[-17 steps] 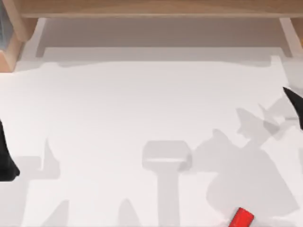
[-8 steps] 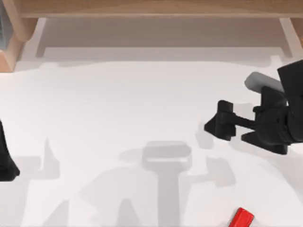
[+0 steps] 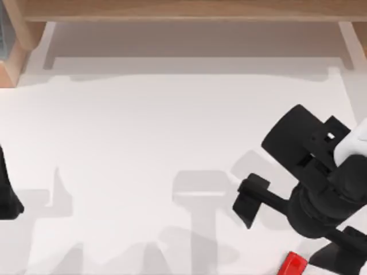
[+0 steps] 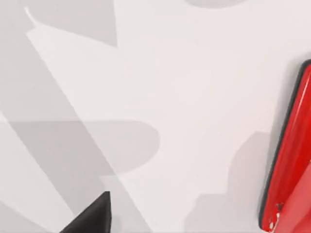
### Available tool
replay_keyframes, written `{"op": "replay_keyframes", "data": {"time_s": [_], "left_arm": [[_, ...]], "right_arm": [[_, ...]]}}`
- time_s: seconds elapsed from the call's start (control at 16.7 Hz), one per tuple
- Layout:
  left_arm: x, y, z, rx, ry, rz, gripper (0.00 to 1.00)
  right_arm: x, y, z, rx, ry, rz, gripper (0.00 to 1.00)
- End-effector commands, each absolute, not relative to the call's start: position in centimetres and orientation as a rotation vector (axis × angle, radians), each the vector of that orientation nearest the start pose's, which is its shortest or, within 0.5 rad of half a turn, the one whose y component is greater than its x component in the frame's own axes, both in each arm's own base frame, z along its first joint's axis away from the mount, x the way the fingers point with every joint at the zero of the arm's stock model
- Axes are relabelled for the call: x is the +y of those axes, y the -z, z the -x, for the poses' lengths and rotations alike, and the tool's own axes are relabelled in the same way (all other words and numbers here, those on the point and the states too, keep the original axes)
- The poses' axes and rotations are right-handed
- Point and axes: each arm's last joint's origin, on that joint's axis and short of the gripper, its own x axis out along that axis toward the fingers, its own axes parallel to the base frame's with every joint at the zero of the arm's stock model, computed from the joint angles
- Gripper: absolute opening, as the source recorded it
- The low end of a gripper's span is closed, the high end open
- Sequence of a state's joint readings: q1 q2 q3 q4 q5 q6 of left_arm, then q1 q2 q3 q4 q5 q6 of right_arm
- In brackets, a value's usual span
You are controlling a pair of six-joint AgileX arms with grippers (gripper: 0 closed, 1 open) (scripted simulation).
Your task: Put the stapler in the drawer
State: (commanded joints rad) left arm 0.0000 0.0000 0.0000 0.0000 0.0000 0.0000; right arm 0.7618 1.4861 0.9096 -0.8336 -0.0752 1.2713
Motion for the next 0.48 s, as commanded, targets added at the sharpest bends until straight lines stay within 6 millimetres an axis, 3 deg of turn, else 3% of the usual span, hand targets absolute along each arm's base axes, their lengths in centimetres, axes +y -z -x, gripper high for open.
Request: {"op": "replay_keyframes", "data": {"time_s": [0.24, 0.48], "left_arm": [[-0.1, -16.0, -10.6, 0.0, 0.0, 0.0, 1.0], [-0.1, -16.0, -10.6, 0.0, 0.0, 0.0, 1.0]], "right_arm": [[18.7, -18.8, -16.5, 1.518, 0.453, -0.492, 1.0], [18.8, -18.9, -16.2, 1.516, 0.48, -0.485, 1.0]]}}
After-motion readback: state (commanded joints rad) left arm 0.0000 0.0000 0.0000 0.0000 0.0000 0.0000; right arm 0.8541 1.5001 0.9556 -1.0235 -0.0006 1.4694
